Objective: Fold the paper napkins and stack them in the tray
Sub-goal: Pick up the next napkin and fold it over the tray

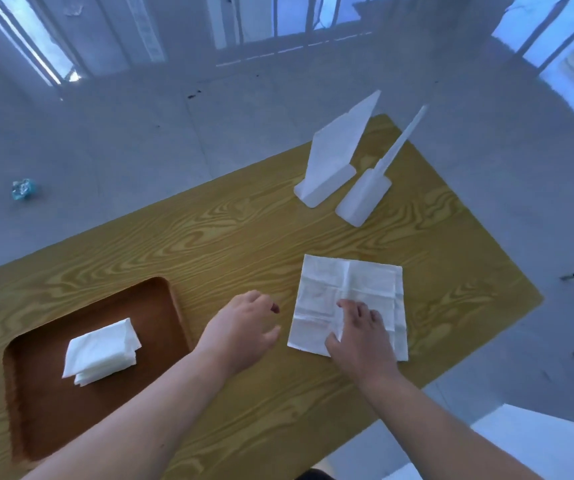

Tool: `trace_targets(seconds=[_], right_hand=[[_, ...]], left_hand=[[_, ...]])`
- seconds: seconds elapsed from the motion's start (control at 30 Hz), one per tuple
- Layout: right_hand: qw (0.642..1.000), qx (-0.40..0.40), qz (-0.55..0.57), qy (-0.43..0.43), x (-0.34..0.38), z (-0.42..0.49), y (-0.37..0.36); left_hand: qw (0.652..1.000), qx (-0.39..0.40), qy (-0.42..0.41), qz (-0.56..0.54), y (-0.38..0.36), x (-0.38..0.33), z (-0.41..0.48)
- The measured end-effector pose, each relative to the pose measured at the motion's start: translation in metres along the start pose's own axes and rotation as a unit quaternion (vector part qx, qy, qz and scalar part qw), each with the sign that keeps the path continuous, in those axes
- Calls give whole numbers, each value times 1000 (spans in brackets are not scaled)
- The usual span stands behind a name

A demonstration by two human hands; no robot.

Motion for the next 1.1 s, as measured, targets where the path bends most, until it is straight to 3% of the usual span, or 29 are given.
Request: trace_targets(seconds=[0.17, 0.27, 0.37, 0.5, 0.9, 1.1], right_hand=[[989, 2, 25, 148, -21, -3, 3], [979, -47, 48, 190, -39, -6, 10], [978, -108, 51, 169, -56, -7, 11], [988, -52, 64, 132, -73, -2, 2], [991, -21, 81, 105, -79, 0, -4], [992, -20, 81, 96, -75, 1, -5]], left_hand=[[1000, -1, -18, 22, -21, -33, 39], [999, -6, -1, 42, -32, -46, 63], [998, -25, 46, 44, -41, -50, 79], [995, -34, 83, 32, -46, -46, 92], [997, -4, 65, 53, -42, -53, 112], [998, 11, 52, -25, -31, -61, 103]])
Point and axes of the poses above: each hand's wrist, its own z-axis towards the middle knuckle, its own y-axis out of the back of the hand, x = y × z, the point moved 3 cm from there along z, towards the middle knuckle, and after that the axes turned 14 degrees about -z, right-handed, at the moved point
